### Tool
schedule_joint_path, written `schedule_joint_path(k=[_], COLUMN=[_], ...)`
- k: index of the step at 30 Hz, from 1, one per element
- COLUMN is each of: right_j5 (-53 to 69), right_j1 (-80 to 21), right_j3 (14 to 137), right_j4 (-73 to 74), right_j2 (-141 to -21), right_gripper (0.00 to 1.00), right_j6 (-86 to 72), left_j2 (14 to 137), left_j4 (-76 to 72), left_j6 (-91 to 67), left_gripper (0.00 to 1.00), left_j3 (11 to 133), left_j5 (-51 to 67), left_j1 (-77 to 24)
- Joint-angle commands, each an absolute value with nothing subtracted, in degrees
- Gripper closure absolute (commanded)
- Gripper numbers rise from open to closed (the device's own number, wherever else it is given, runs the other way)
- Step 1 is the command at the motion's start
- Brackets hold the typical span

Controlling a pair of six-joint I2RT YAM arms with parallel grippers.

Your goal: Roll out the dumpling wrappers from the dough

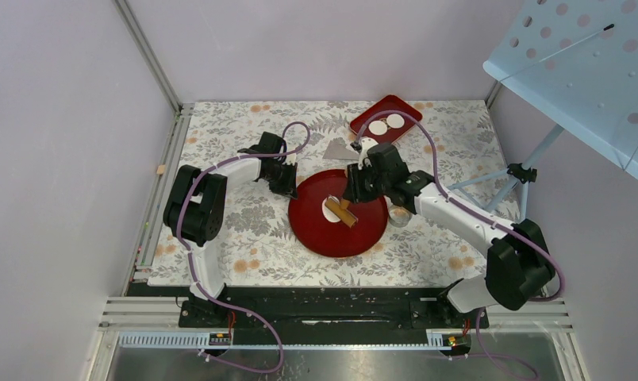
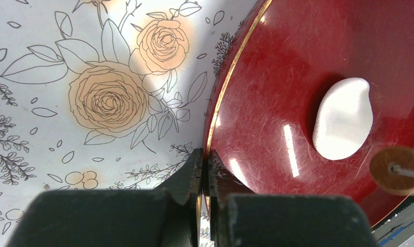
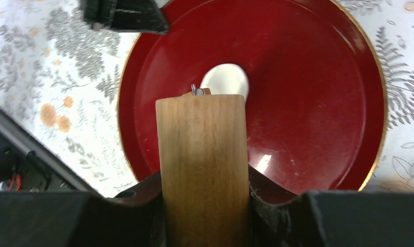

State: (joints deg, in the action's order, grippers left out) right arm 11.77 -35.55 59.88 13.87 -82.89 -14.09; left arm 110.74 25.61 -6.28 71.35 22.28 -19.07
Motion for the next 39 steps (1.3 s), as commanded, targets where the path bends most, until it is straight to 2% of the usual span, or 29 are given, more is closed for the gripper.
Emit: schedule_joint_path(k=[1, 7, 27, 39], right_j5=[4.01, 2.06, 0.29, -1.72], right_j1=[-35.45, -35.51, -35.88, -38.38], right_j3=[57.6, 56.21, 55.34, 54.4], right_j4=[7.21, -0.09, -4.94, 3.24], right_j2=[-82.81, -85.83, -87.99, -93.68], right_gripper=[1.0, 1.0, 1.0, 1.0], right_j6=[-16.78, -19.42, -20.83, -19.21], left_j2=[112.1, 112.12, 112.17, 112.1], left_j4=[26.88, 26.95, 26.88, 26.99], left_j6=[-5.95, -5.94, -5.89, -5.8], left_gripper=[1.0, 1.0, 1.0, 1.0], left_j3=[71.97, 72.01, 72.07, 71.99], left_j5=[21.92, 21.91, 22.01, 22.27], left_j1=[-18.79, -18.74, -18.81, -18.71])
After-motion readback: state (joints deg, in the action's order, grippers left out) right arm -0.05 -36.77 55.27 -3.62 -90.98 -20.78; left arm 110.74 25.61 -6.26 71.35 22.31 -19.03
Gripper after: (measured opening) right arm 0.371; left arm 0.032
